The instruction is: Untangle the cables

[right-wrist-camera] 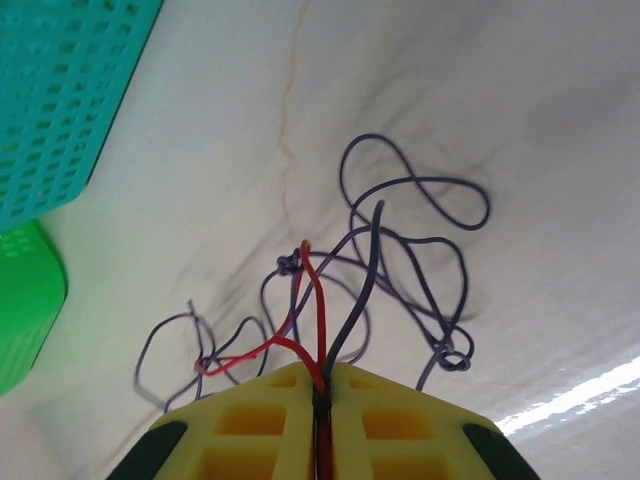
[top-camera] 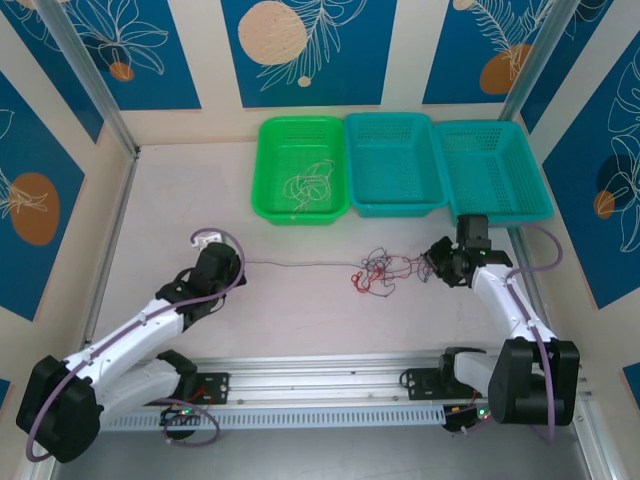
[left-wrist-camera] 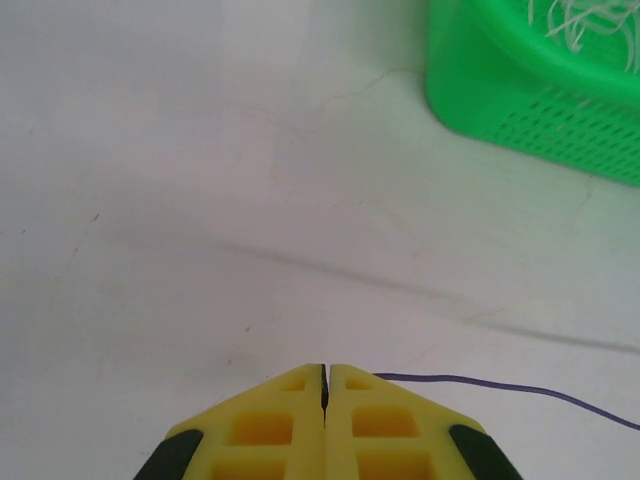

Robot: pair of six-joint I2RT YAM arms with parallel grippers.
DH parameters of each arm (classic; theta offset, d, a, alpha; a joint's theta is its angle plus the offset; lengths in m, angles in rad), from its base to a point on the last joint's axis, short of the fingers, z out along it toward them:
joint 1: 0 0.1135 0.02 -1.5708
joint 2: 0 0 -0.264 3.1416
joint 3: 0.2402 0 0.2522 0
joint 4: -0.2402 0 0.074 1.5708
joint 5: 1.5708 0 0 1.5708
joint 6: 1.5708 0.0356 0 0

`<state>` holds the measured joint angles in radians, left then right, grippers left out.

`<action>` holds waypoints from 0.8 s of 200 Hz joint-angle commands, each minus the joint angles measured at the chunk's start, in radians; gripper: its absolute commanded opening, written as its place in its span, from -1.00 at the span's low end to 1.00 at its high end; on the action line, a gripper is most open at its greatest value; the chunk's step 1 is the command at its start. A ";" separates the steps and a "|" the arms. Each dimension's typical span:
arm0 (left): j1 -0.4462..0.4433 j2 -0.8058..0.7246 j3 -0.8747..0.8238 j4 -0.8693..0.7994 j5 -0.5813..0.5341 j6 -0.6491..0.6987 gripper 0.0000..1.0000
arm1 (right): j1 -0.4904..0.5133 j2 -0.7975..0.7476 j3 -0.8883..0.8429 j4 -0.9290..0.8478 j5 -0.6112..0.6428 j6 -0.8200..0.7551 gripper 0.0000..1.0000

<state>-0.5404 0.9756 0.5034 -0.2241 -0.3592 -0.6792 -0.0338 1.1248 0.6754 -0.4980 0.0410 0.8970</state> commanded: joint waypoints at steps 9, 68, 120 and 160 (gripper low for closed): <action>0.010 0.073 -0.056 -0.004 0.007 -0.015 -0.96 | 0.061 0.030 -0.009 0.010 -0.001 -0.007 -0.82; 0.008 -0.030 -0.128 0.252 0.215 0.249 0.06 | 0.143 0.055 0.064 0.025 -0.042 -0.086 -0.82; -0.074 0.032 0.011 0.436 0.755 0.580 0.20 | 0.178 0.104 0.122 0.009 -0.048 -0.107 -0.82; -0.256 0.300 0.245 0.341 0.764 0.569 0.16 | 0.194 0.116 0.130 -0.005 -0.040 -0.099 -0.82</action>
<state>-0.7158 1.1587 0.6483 0.1261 0.3077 -0.1440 0.1516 1.2354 0.7780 -0.4808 0.0181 0.8104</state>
